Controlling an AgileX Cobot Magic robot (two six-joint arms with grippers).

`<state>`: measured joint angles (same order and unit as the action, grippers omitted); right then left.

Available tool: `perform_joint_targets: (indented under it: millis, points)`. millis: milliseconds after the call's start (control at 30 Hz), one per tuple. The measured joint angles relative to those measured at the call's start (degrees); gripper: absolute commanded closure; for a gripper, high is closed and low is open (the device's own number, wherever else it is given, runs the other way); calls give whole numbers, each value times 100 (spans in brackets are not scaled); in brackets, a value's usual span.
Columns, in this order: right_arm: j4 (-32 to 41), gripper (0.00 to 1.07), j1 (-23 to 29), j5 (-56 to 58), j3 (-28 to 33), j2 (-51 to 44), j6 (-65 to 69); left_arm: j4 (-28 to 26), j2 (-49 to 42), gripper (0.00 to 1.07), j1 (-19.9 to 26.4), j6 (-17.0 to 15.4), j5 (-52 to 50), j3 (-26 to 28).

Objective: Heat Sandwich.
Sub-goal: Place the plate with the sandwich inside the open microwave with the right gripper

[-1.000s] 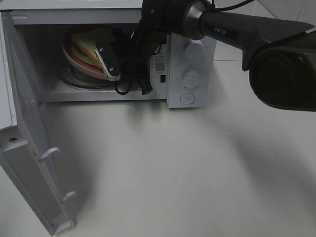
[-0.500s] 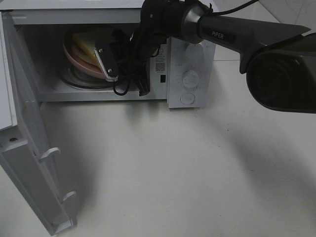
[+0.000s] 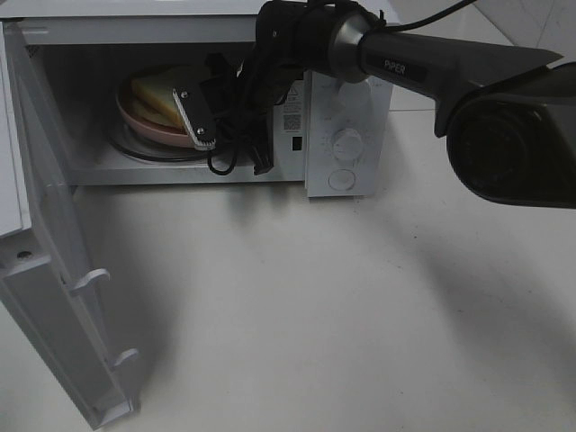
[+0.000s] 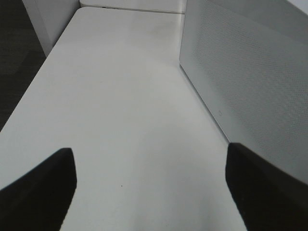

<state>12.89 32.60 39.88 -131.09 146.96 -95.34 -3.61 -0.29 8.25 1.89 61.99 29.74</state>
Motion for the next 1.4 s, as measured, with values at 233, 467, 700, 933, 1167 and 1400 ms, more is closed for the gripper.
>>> perform_joint_targets:
  millis: [233, 467, 700, 933, 1167, 1400]
  points:
    - [23, 50, 0, 97, -17, -6, 138, 0, 0, 26, 0, 0, 0, 0]
    - [29, 42, -6, 338, -17, -69, 155, 0, 0, 26, 0, 0, 0, 0]
    - [23, 42, -17, 751, -17, -183, 63, 0, 0, 26, 0, 0, 0, 0]
    - [-17, 42, -52, 1627, -23, -418, -143, 0, 0, 26, 0, 0, 0, 0]
    - [86, 42, -57, 2424, -69, -453, -275, 0, 0, 26, 0, 0, 0, 0]
    - [178, 42, -57, 2928, -69, -464, -441, 0, 0, 26, 0, 0, 0, 0]
